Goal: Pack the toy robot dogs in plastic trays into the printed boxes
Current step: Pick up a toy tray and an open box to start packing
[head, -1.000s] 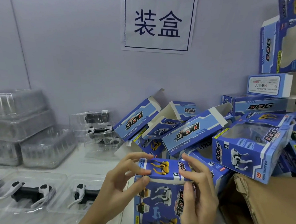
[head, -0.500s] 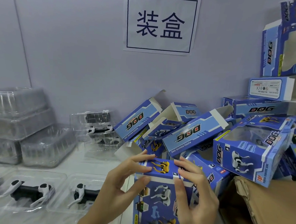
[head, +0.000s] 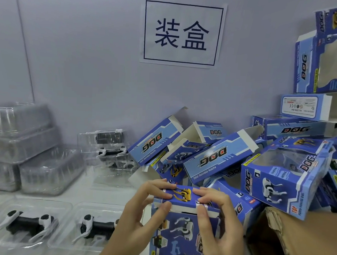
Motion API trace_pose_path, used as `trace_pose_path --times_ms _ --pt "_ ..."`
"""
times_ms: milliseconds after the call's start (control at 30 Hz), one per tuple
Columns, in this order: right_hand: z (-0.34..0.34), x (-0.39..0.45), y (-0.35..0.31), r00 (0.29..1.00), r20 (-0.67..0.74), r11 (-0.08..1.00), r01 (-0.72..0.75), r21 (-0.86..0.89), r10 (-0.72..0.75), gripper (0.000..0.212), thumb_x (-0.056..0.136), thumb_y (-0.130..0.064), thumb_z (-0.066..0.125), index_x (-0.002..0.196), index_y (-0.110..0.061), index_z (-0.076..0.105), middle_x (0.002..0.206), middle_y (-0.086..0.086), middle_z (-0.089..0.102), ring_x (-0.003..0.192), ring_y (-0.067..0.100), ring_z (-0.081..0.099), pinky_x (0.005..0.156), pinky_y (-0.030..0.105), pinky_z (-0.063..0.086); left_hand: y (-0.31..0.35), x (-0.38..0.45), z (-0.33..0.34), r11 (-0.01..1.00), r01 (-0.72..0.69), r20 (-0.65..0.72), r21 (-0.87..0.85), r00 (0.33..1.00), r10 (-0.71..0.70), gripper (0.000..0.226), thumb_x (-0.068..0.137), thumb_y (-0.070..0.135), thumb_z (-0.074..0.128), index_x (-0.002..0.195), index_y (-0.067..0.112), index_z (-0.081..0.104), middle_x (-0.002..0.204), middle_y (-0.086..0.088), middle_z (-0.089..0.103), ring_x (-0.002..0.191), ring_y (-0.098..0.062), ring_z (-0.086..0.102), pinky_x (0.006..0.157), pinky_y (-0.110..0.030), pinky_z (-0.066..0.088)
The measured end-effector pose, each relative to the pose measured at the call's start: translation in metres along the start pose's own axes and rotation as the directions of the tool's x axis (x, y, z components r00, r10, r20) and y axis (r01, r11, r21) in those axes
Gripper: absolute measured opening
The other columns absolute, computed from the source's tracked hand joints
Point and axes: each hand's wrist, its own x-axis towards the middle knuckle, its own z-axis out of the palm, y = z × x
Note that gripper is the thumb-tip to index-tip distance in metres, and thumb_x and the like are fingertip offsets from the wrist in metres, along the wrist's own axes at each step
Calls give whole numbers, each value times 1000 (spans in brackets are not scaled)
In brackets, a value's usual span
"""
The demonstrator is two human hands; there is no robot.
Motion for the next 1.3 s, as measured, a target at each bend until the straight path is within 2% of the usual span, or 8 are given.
trace_pose_path --times_ms 133,433,600,667,800,900,1100,1300 --pt "-2 -2 2 1000 6 999 24 -26 -24 10 97 -30 60 95 -20 62 118 -4 72 117 24 66 99 43 50 -3 1 -8 1000 -17 60 -20 998 18 5 99 24 65 103 24 68 135 -8 68 141 -24 53 102 -23 48" --pt "-15 5 7 956 133 942 282 -183 -261 13 102 -26 64 98 -14 70 129 -8 68 122 23 65 95 34 55 -8 -2 -7 992 -78 45 95 996 74 18 99 47 67 108 32 65 137 0 68 145 -24 50 101 -55 54" --pt "-14 2 12 961 143 956 257 -141 -237 19 100 -35 69 94 -16 68 124 -12 70 121 21 66 98 34 52 -13 -6 1 975 -141 5 169 990 143 10 104 46 60 108 38 57 136 5 68 147 -22 47 106 -53 50" --pt "-11 0 12 968 125 961 233 -151 -216 20 97 -38 72 99 -19 66 124 -12 69 121 22 65 99 31 52 -15 -6 1 980 -149 -1 128 989 150 7 103 42 63 109 38 61 135 2 69 148 -24 47 104 -55 51" --pt "-3 -3 10 971 157 955 212 -209 -181 29 93 -44 76 114 -29 65 125 -10 64 120 22 61 103 25 42 -18 -4 -2 993 -119 -16 -17 993 118 11 100 32 71 110 29 69 139 -4 68 150 -27 44 112 -40 48" --pt "0 -3 11 974 153 954 199 -225 -167 22 92 -40 75 112 -31 71 125 -10 63 118 21 60 103 24 40 -20 -4 -5 993 -116 -25 -38 993 115 13 97 25 76 109 24 73 139 -5 69 150 -28 44 109 -37 50" --pt "-3 -4 10 979 166 964 153 -217 -118 17 92 -39 73 102 -26 74 126 -11 63 117 22 59 95 35 46 -20 -5 -5 986 -158 -48 43 986 160 12 97 29 75 105 21 73 126 -3 75 140 -31 55 105 -58 50" --pt "-3 0 3 978 180 971 140 -193 -105 16 92 -40 72 98 -26 74 131 -13 63 116 22 59 96 35 46 -20 -5 -2 981 -166 -52 98 984 172 12 99 32 72 100 20 73 123 0 76 137 -30 58 104 -57 50"
